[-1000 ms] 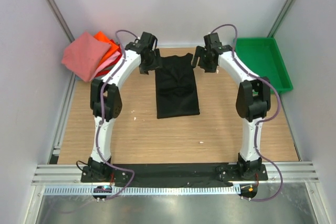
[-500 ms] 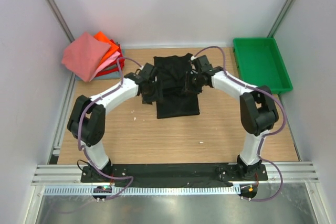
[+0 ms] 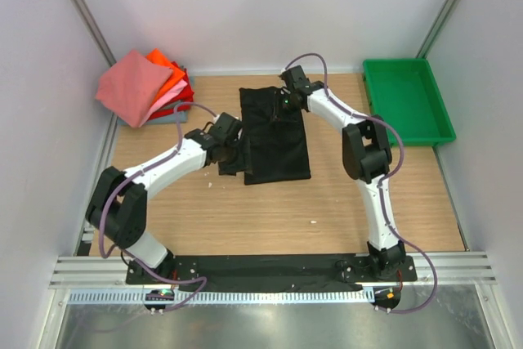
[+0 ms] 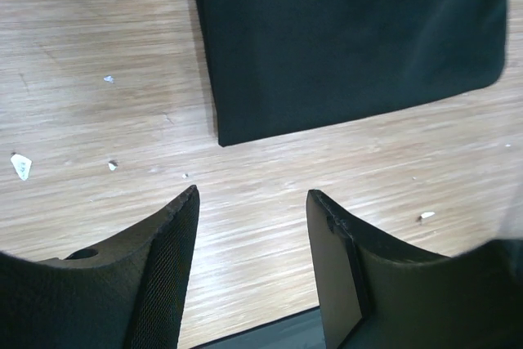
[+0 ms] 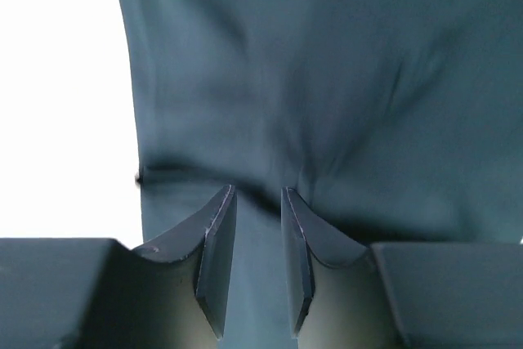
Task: Fold and stack the t-shirts
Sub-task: Fold the tshirt
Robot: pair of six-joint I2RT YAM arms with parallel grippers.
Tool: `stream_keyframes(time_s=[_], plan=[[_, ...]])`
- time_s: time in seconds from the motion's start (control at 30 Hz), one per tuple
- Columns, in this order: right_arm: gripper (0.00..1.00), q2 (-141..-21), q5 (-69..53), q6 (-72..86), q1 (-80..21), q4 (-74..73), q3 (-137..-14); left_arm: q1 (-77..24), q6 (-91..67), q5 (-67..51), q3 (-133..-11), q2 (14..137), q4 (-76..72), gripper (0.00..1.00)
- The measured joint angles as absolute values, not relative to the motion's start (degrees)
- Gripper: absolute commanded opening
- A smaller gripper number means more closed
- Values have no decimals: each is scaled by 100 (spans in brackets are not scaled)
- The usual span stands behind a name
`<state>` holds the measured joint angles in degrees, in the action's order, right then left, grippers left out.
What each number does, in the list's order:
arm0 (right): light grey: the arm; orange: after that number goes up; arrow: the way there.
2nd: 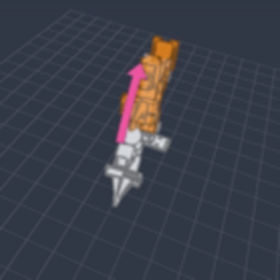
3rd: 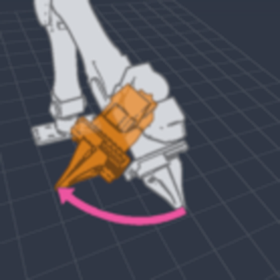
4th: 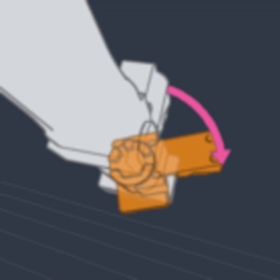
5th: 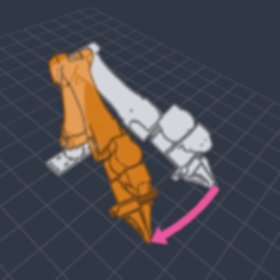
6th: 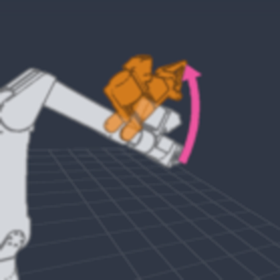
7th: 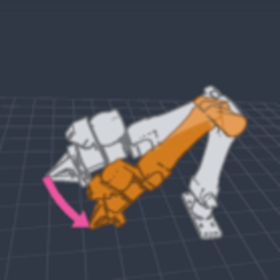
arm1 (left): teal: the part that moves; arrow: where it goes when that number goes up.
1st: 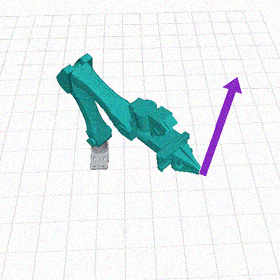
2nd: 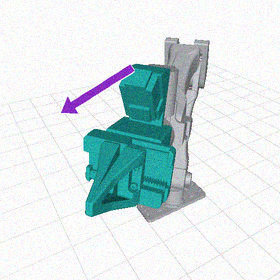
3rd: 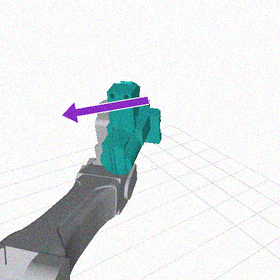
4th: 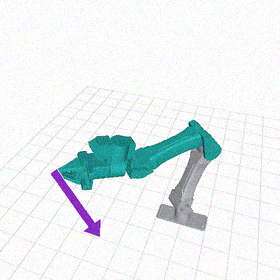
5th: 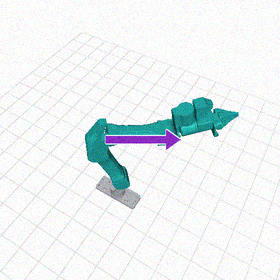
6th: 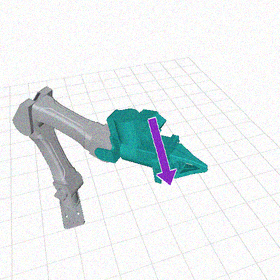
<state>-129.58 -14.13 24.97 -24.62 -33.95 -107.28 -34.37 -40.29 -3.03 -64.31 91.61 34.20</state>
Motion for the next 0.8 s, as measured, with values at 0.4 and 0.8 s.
stream_keyframes(time_s=[0.4, 0.8], plan=[[72, -12363, -808, 2143, -2156, -3874, -10884, -3437, -4211, -196, -5966, 8486, 3323, 59], [82, -8300, -1581, 2757, -1817, -2526, -5669, -3437, -4707, -202, -4768, 8020, 2357, 59]])
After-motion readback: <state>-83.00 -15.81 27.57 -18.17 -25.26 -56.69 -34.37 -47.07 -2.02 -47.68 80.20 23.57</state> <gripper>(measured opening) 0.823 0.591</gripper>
